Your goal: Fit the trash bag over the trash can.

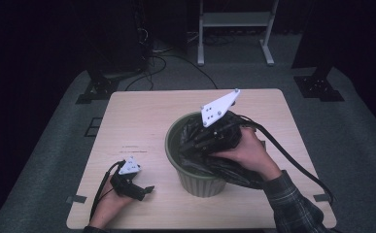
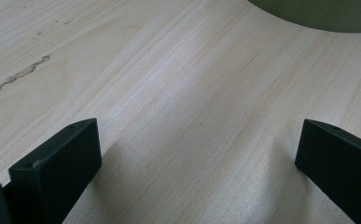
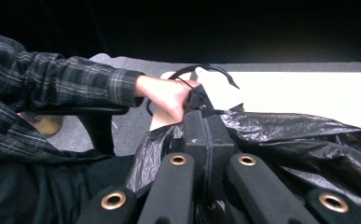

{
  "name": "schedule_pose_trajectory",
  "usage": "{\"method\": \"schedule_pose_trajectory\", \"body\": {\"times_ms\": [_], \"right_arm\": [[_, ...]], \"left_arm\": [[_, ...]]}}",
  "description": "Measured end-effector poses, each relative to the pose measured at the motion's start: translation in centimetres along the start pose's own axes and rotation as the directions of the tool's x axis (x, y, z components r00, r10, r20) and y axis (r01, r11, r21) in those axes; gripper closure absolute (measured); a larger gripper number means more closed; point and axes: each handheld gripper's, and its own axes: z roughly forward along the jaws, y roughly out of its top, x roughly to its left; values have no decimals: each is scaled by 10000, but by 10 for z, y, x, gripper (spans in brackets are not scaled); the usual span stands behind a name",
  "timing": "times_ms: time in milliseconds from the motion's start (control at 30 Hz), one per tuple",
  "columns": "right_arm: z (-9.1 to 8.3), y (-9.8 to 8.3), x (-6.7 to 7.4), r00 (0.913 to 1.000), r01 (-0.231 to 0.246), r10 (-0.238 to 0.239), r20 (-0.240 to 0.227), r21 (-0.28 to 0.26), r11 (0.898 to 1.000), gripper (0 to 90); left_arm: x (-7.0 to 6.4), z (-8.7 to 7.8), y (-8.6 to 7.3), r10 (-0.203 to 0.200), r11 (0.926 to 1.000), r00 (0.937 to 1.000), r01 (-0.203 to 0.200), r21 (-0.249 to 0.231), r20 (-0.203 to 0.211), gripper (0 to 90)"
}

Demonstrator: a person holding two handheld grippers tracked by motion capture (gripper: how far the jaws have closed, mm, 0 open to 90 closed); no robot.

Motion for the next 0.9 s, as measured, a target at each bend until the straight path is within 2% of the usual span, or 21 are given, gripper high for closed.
{"method": "schedule_pose_trajectory", "body": {"times_ms": [100,233,267,300,333,367,433,467,533,633,733,900], "right_arm": [[0,2,7,9999,103,-103,-59,-92,9999,899],[-4,2,27,9992,310,-318,-246,-322,9990,899],[-5,3,36,9984,329,-349,-448,-441,9985,899],[-5,3,36,9984,329,-349,-448,-441,9985,899],[-5,3,45,9975,409,-433,-562,-426,9983,899],[-5,3,49,9973,432,-455,-584,-404,9983,899],[-5,4,52,9968,473,-497,-619,-404,9981,899],[-4,4,58,9953,527,-561,-791,-443,9976,897],[-4,6,64,9954,564,-594,-752,-406,9976,897],[-6,8,67,9942,590,-636,-865,-545,9968,897],[-7,7,63,9964,568,-591,-605,-398,9976,897],[-8,1,28,9998,-197,194,-95,-294,9994,897]], "left_arm": [[0,0,0,2,10000,10000,-2,1,1,0],[0,0,0,0,10000,10000,0,-11,-9,0],[0,0,0,-2,10000,10000,2,0,-6,0],[0,0,0,-14,10000,10000,14,-11,-14,0],[-1,0,0,-1,10000,10000,1,-2,-13,0],[-1,0,0,-1,10000,10000,1,-2,-13,0],[-1,0,0,-11,10000,10000,11,-6,-13,0],[-1,-1,-1,-11,10000,10000,11,10,-20,0],[-2,-1,-1,-33,10000,10000,33,-5,-28,0],[-2,-1,-1,-31,10000,10000,31,-13,-39,0],[-2,-1,-1,-60,10000,10000,60,-41,-37,0],[-2,-1,-1,-10,10000,10000,10,1,-13,0]]}}
